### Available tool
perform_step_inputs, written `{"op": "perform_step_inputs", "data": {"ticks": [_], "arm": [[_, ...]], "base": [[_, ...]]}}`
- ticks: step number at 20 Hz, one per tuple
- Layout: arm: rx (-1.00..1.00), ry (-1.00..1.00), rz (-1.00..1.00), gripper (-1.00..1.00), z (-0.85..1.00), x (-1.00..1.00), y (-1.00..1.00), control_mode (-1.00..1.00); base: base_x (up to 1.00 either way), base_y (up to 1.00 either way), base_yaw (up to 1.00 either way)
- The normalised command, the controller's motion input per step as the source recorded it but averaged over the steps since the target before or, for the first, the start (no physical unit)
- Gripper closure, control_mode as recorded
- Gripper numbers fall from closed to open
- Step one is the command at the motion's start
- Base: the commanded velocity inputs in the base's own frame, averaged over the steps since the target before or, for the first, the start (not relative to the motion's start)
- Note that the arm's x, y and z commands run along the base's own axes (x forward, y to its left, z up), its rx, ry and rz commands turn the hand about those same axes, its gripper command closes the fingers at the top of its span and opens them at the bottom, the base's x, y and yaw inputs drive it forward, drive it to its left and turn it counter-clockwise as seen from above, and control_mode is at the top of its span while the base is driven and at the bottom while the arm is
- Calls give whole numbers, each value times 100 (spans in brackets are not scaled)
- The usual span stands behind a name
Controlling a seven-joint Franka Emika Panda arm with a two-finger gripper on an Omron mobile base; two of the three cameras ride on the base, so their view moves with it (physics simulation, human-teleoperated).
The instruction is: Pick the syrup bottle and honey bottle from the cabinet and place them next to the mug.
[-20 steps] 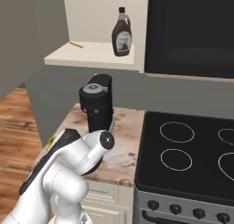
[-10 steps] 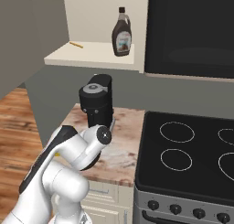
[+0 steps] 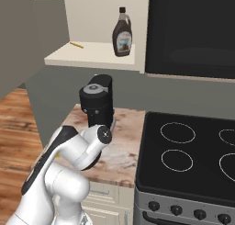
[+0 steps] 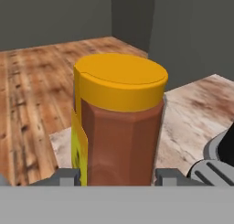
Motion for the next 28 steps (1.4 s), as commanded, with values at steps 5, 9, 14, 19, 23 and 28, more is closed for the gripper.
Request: {"op": "perform_step_inputs", "data": {"ticks": [5,9,14,19,23,28], "arm": [[0,0,0,100,-1,0,22,-100],[0,0,0,100,-16,0,2,-100],[0,0,0,100,-24,0,0,-100],[0,0,0,100,-24,0,2,-100],[0,0,0,100,-28,0,12,-100],[0,0,0,100,-21,1,18,-100]], "base": [[0,0,0],[0,0,0],[0,0,0],[0,0,0],[0,0,0],[0,0,0]]}}
